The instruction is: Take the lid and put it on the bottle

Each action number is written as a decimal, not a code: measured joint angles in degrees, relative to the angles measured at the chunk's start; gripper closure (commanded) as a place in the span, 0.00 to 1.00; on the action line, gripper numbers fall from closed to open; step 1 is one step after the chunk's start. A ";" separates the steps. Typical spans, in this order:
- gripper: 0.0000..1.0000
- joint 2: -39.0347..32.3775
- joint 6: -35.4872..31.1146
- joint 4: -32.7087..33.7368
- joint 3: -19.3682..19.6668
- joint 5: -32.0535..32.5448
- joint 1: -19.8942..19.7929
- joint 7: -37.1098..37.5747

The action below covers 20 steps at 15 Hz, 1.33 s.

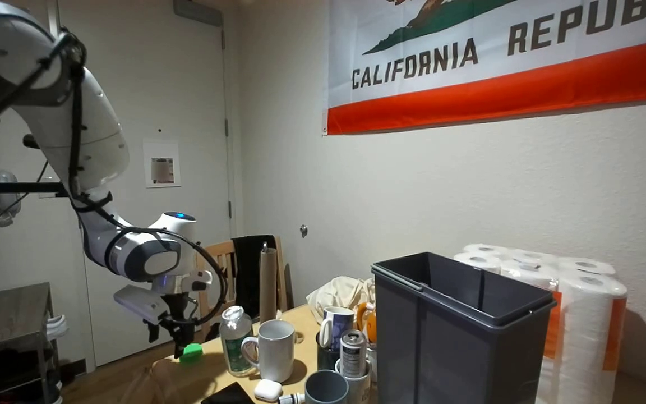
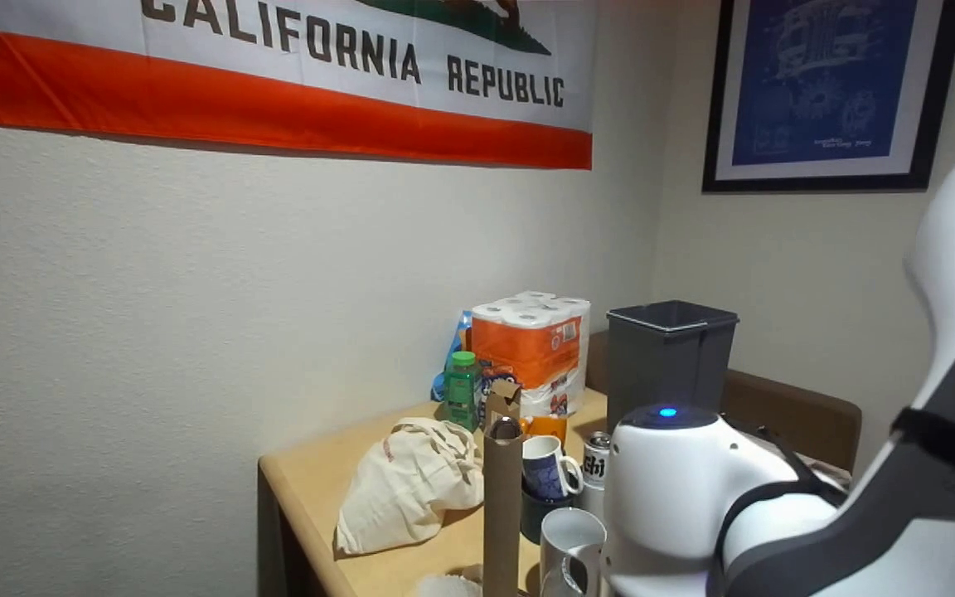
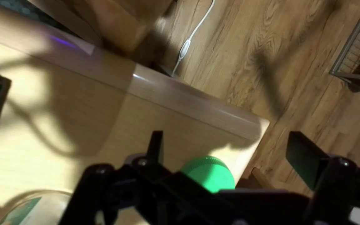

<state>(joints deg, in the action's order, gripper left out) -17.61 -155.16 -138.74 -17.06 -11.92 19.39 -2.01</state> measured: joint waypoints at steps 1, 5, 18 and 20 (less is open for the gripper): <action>0.00 -2.07 -0.75 1.52 -0.16 0.28 -0.07 0.00; 0.00 -8.01 -2.83 6.20 -0.36 2.97 -0.06 0.02; 0.27 -15.40 -8.24 11.69 1.25 10.81 1.73 0.26; 0.28 -15.40 -8.75 11.82 1.77 11.35 2.39 0.27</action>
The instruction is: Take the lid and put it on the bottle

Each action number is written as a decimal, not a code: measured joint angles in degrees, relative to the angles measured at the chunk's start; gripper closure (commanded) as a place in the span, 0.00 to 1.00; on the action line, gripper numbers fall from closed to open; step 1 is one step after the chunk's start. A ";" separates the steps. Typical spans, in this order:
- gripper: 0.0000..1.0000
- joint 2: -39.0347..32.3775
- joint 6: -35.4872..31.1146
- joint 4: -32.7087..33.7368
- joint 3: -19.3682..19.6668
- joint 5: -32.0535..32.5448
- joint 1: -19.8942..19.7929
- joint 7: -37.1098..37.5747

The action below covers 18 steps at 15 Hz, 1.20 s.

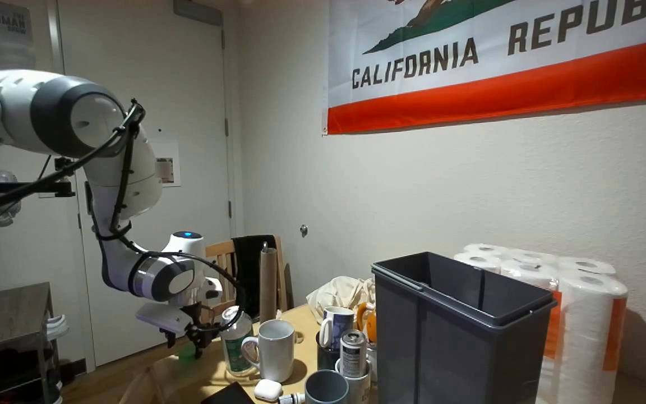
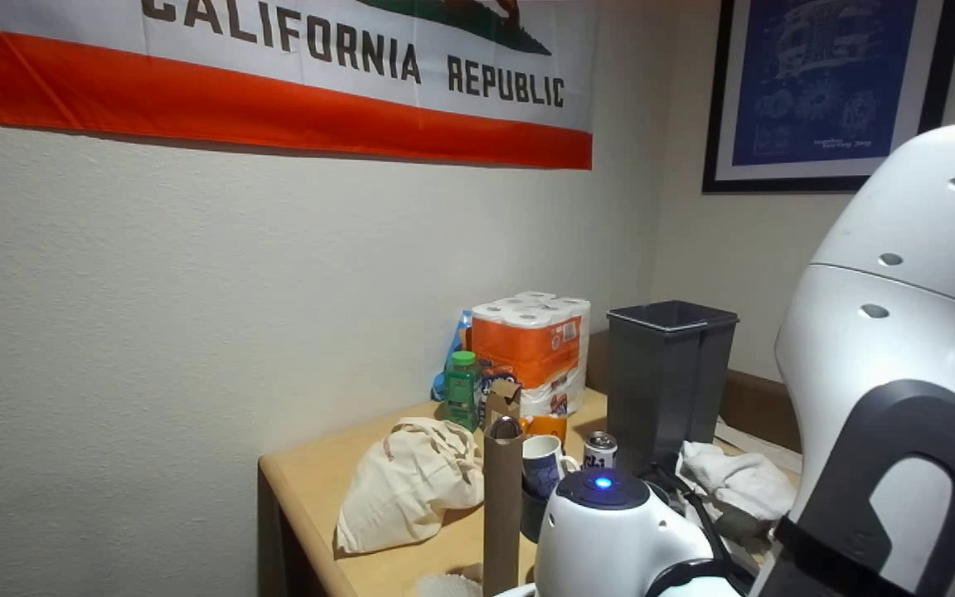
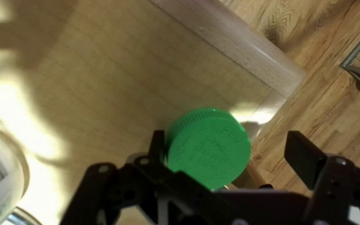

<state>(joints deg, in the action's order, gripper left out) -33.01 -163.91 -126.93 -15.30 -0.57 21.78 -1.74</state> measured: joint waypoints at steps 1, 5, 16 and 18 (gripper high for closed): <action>0.36 0.00 -0.11 0.00 0.21 0.16 0.21 0.00; 0.59 0.27 -0.42 0.02 1.25 0.34 0.57 0.05; 0.59 9.46 10.97 -1.28 0.29 -0.70 -0.72 3.60; 0.59 13.90 18.09 -1.71 -0.66 -1.12 -0.83 4.66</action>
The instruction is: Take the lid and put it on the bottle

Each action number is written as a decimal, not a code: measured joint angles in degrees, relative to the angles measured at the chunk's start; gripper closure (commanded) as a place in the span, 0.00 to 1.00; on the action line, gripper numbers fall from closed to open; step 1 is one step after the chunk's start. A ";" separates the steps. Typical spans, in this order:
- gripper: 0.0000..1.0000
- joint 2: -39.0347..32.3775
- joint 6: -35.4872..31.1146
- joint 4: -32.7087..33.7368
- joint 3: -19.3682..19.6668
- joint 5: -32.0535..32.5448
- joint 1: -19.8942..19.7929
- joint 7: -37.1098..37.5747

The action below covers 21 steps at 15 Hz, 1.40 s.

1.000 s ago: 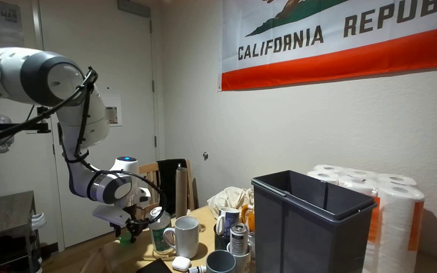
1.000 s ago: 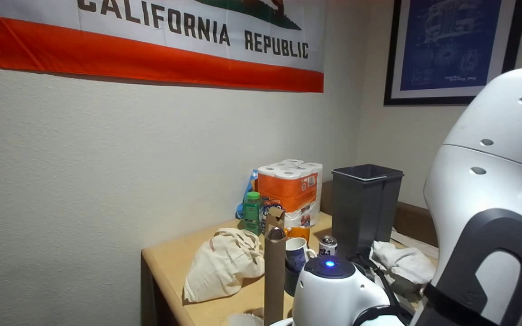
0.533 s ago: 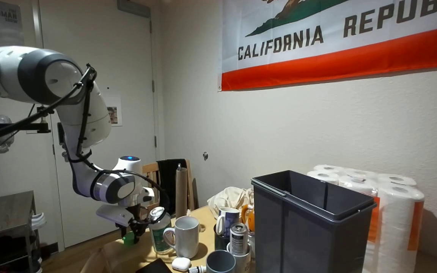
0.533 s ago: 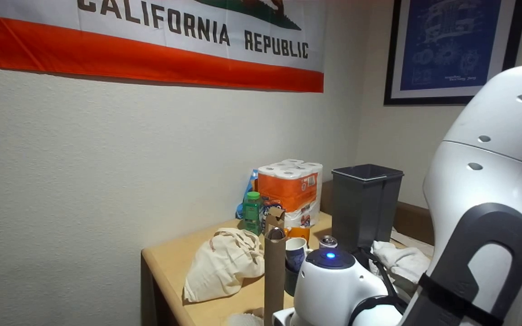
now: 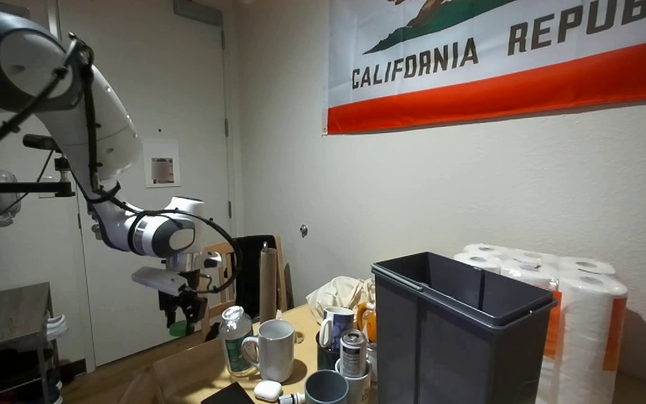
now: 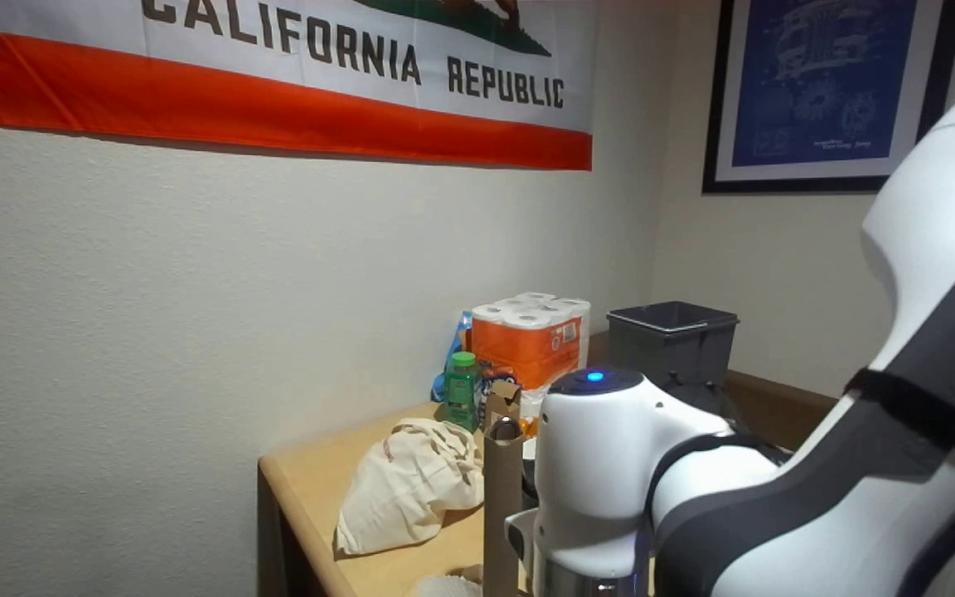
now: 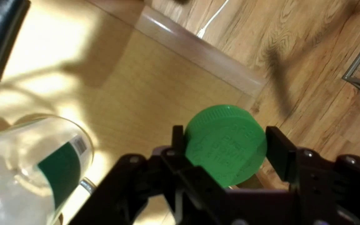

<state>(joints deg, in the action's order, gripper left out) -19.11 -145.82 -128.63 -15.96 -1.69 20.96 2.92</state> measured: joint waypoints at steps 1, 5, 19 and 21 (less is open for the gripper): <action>0.59 2.14 3.03 -0.16 -0.19 0.00 0.06 1.09; 0.59 8.91 8.34 -0.68 0.58 0.82 -0.26 5.50; 0.59 12.21 5.82 -1.99 6.62 6.15 -6.41 13.51; 0.59 12.21 4.74 -2.71 6.68 6.15 -6.45 14.39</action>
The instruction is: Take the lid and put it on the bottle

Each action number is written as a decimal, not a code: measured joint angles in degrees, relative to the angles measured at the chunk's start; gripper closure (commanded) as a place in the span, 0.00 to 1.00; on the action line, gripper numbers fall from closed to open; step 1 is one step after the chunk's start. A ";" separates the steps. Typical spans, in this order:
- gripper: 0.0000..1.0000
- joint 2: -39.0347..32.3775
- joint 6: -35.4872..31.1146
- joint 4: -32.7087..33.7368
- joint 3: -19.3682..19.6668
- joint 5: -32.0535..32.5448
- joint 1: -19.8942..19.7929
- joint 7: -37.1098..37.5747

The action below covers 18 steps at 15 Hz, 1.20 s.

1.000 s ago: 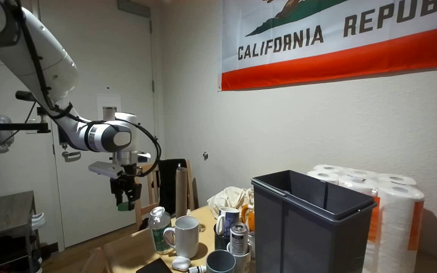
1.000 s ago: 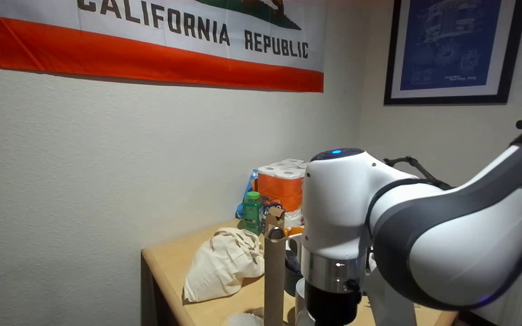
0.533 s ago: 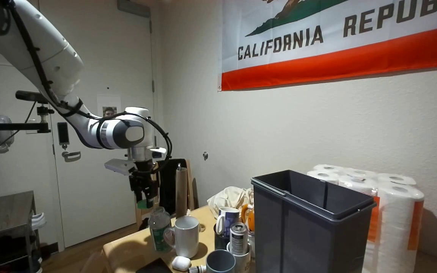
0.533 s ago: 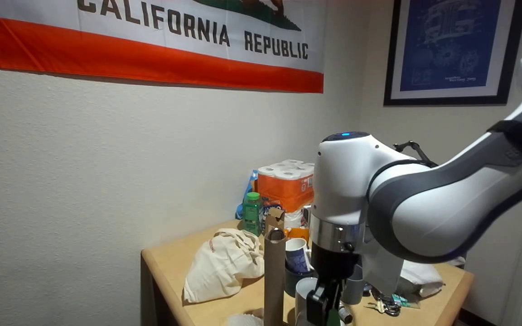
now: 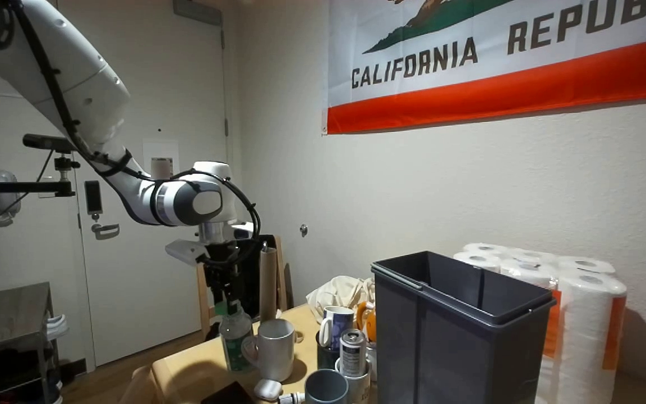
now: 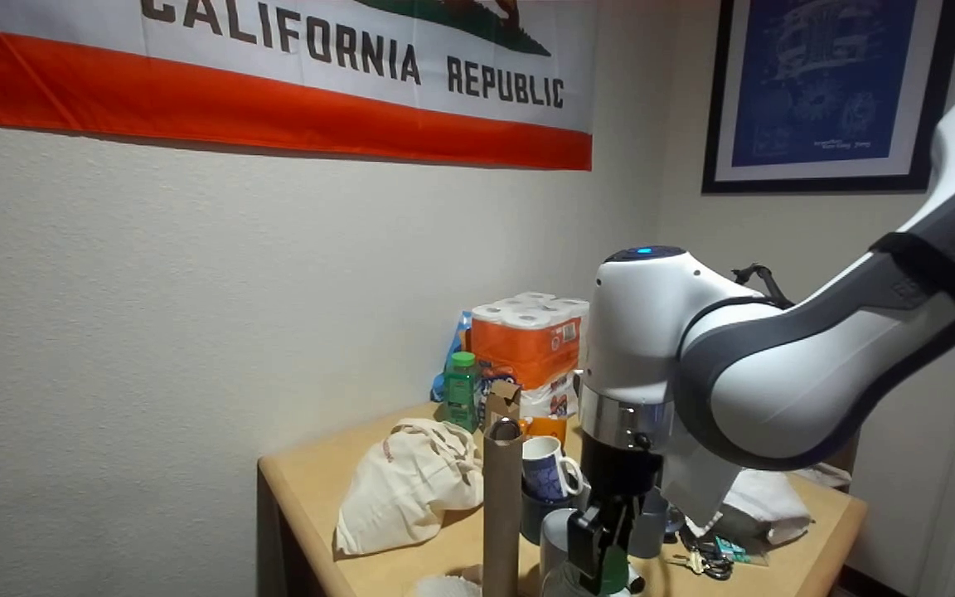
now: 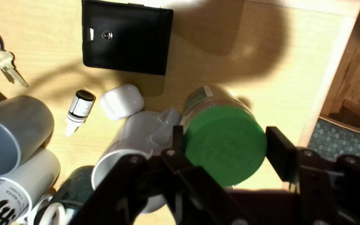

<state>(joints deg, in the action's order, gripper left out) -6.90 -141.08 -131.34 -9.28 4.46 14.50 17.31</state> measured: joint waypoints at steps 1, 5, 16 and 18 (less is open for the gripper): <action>0.59 0.00 -0.77 -0.49 0.00 0.00 0.00 0.18; 0.59 0.00 -4.46 -2.24 0.01 -0.06 -0.13 0.26; 0.59 0.01 -10.92 -4.39 0.01 -0.83 -0.58 0.26; 0.59 0.00 -11.91 -4.70 0.01 -1.58 -0.59 0.26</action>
<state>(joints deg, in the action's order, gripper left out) -6.90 -152.98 -136.04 -9.26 2.89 13.91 17.57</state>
